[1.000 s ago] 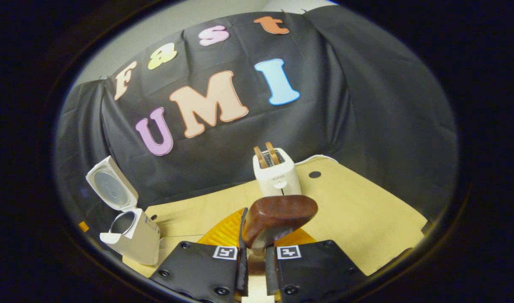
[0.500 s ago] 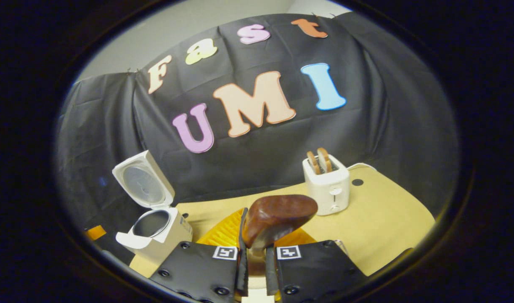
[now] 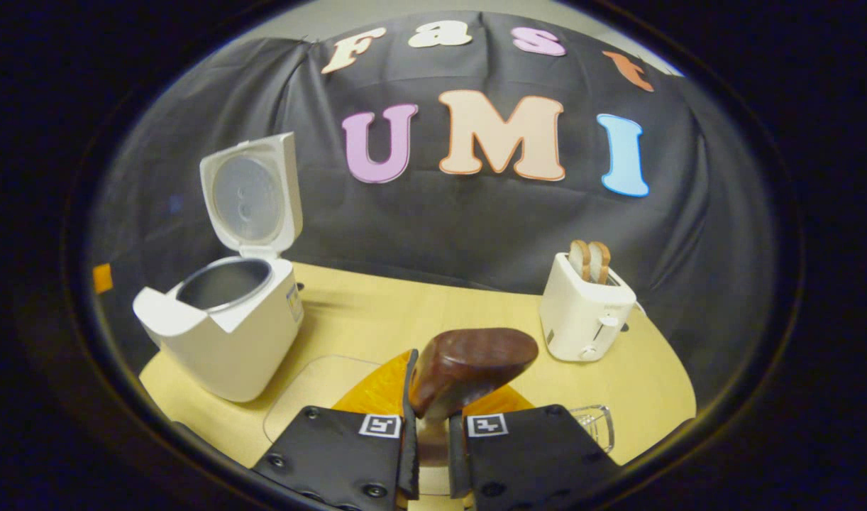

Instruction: Close the left gripper, press the button to open the rice cooker; take a wooden spoon from the chopstick holder with the right hand, scoop a spoonful of rice and pour it into the rice cooker, then put the wooden spoon back into the chopstick holder.

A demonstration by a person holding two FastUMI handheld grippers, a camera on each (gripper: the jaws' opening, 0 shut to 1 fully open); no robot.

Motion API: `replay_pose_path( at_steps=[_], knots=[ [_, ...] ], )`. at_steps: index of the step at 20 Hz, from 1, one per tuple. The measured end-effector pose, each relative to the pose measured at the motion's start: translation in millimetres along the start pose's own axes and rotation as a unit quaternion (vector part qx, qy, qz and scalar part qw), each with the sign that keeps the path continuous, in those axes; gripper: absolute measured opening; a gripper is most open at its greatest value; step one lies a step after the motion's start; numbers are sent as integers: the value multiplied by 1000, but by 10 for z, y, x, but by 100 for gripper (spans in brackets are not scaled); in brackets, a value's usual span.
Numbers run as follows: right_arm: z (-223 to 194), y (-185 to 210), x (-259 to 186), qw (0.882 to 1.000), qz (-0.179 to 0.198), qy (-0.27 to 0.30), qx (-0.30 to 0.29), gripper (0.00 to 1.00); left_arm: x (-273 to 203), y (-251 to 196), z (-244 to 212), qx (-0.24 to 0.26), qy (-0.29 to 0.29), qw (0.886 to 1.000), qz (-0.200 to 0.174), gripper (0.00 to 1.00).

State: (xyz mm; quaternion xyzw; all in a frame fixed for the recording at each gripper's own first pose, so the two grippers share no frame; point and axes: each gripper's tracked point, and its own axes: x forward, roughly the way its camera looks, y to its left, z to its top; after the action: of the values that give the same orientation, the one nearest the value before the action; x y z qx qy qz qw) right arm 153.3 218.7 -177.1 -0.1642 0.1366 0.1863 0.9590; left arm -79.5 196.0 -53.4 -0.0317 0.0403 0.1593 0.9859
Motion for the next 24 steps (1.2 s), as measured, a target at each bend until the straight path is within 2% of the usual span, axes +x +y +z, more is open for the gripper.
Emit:
replay_pose_path(
  at_steps=[3,7,10,18,21,24],
  knots=[
    [-193,95,70,1000,-2,18,-19,20,25,65,-29,6,5,1000,-1,94],
    [-305,276,59,998,11,36,43,20,60,131,-34,15,6,1000,0,94],
    [-359,427,46,993,25,52,102,20,56,170,-15,16,5,1000,-3,94],
    [-463,868,30,986,57,74,137,20,50,222,-8,13,3,1000,-11,94],
    [-508,915,63,975,59,88,194,20,17,256,-49,15,6,1000,-10,94],
    [-559,782,94,953,46,106,279,19,-3,261,-65,10,8,1000,-10,94]
  ],
)
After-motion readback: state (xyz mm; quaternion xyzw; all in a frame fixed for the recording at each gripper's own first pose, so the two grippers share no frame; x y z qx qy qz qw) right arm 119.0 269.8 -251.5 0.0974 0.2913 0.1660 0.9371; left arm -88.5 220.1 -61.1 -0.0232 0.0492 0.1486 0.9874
